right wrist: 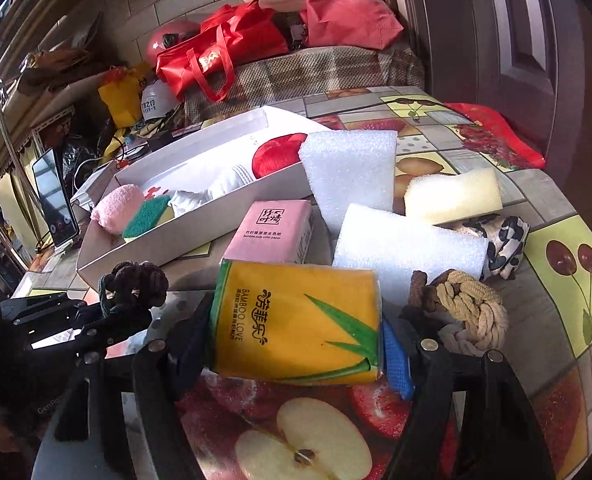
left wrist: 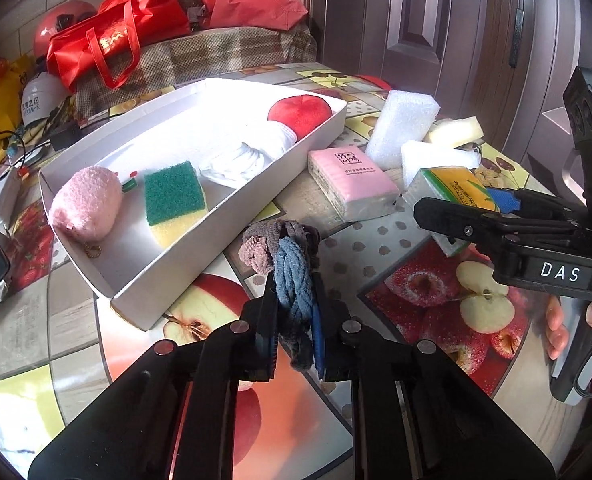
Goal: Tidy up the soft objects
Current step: 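Grasp the grey-blue rope knot with the left tool while the right tool grasps the yellow tissue pack, then carry the rope knot and yellow tissue pack into the tray and open both tools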
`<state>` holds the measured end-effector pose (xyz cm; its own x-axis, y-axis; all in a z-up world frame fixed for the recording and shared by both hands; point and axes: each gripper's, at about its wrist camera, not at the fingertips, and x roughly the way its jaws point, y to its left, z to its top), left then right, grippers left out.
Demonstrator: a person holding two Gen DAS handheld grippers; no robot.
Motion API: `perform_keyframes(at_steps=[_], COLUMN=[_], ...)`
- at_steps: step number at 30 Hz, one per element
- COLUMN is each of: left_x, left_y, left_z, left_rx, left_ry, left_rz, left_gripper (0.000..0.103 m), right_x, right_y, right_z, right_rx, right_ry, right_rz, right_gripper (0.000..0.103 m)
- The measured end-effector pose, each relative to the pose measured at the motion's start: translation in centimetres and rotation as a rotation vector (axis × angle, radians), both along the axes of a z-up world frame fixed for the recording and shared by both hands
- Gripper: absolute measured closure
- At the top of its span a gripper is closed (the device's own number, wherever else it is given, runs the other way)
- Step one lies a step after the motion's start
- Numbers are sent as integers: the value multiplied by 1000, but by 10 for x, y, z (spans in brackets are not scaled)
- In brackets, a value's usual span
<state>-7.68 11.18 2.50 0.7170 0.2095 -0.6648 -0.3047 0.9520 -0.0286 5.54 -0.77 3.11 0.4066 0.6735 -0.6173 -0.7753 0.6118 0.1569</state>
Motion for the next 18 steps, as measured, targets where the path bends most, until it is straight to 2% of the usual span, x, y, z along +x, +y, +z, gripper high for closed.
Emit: perform_keyframes(at_steps=[7,12,18], left_x=[-41,-47,-41], left_y=[-3,-5,23], left_z=[26,34,34], left_rx=[50,213,250], left_ry=[-242,-283,-307], left_rz=[37,112,209], left_gripper=[90,90,90], right_x=[-16,-25,-26], right_y=[-16,-10,11], right_z=[18,23,24], right_rx=[115,118,113], right_ry=[-130,-204,-257], right_rz=[-20,-8,-1], right_gripper=[30,30,30])
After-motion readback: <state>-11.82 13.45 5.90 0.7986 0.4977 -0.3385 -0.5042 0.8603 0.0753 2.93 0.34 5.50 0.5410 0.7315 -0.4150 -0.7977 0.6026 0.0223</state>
